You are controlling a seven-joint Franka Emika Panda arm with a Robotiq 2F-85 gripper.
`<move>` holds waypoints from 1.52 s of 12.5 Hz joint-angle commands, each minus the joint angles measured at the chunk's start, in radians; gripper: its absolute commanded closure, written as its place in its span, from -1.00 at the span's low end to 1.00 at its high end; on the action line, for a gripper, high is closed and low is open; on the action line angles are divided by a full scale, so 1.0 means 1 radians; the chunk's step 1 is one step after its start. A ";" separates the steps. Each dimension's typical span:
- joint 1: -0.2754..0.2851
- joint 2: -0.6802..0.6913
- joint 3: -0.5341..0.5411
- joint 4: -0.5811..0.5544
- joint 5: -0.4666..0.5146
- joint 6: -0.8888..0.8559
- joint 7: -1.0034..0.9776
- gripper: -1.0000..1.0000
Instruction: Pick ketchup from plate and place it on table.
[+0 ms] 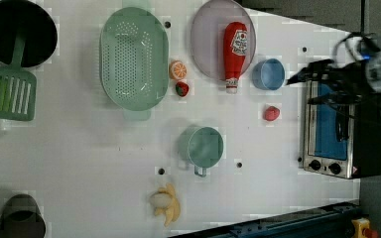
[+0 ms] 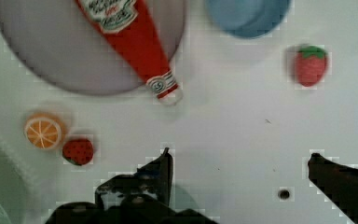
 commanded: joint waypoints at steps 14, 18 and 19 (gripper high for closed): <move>0.054 0.476 0.002 0.190 -0.116 0.469 -0.393 -1.00; 0.058 0.556 -0.009 0.237 -0.167 0.516 -0.393 -1.00; 0.058 0.575 -0.010 0.241 -0.172 0.541 -0.393 -1.00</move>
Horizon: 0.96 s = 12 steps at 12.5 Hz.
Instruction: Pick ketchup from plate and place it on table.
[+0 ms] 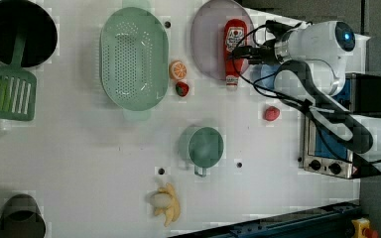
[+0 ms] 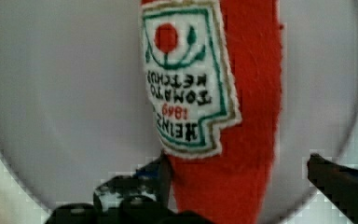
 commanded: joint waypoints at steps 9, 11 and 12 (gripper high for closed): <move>0.010 -0.015 -0.001 0.044 -0.006 0.108 -0.017 -0.20; 0.005 -0.102 -0.001 0.035 -0.006 0.051 0.011 -0.20; 0.002 -0.153 -0.001 0.031 -0.006 -0.017 0.032 -0.20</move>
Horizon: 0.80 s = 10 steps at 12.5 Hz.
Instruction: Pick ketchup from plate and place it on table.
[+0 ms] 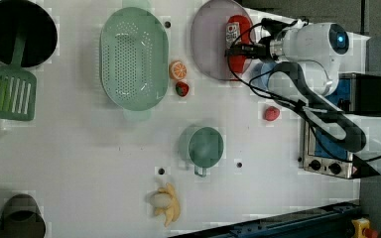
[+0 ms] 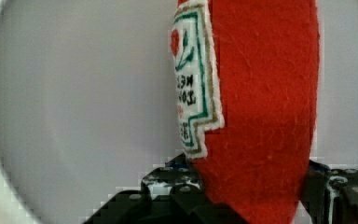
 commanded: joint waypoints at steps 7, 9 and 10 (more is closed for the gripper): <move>-0.037 -0.460 -0.018 -0.027 0.016 -0.561 0.233 -0.20; -0.051 -0.542 -0.023 -0.115 0.021 -0.564 0.336 -0.20; -0.056 -0.581 -0.026 -0.168 0.021 -0.563 0.359 -0.20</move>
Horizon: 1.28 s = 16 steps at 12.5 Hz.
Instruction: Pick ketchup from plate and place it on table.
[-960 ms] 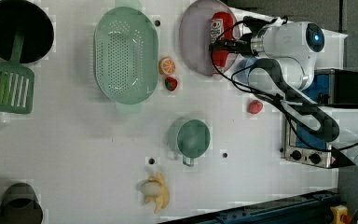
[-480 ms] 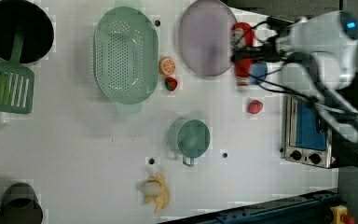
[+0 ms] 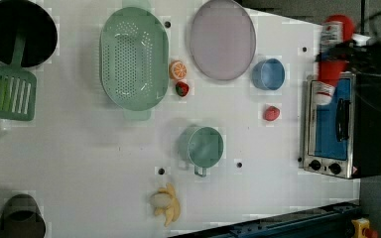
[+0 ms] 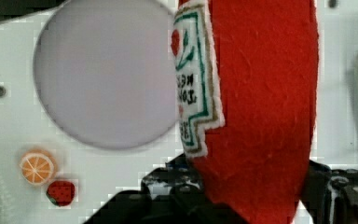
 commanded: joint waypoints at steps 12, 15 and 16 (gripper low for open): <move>-0.061 -0.070 -0.053 -0.682 0.113 0.579 0.166 -0.20; -0.060 -0.013 -0.054 -0.731 0.113 0.665 0.166 -0.48; -0.060 -0.005 -0.054 -0.739 0.113 0.686 0.166 -0.70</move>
